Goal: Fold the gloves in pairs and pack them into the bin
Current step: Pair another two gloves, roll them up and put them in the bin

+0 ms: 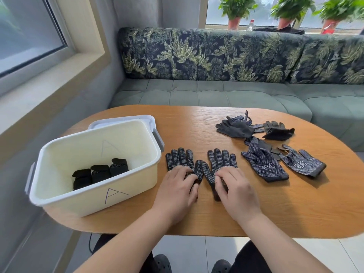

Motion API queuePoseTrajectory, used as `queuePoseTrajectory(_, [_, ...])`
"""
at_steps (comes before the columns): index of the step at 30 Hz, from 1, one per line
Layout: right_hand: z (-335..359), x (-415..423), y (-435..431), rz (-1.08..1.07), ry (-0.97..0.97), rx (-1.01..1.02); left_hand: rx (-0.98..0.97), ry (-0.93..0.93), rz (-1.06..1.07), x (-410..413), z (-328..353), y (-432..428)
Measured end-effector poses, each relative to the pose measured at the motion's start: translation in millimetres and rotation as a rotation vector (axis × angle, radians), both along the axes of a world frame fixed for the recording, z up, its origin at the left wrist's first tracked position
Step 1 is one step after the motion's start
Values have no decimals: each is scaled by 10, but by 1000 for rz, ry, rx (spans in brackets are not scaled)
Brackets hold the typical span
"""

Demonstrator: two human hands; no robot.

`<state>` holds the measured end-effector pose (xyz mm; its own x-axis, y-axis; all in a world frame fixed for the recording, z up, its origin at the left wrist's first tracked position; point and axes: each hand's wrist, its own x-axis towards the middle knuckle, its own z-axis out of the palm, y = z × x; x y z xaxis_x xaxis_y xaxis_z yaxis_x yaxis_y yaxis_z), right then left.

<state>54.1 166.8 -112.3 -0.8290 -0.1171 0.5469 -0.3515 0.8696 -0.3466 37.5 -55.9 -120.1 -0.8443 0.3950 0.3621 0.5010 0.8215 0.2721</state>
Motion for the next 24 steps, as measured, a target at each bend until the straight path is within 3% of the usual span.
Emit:
queuePoseTrajectory(7, [-7,-398,-134,-131,-617,310,-184,-388,158,-373,131,254])
queuePoseTrajectory(12, [40,-423,-181,-237,-601,307,-326,-436,173,-404,48,269])
queuePoseTrajectory(24, [-93,-494,-169,-242,-619,304,-292,-385,216,-454,-17,283])
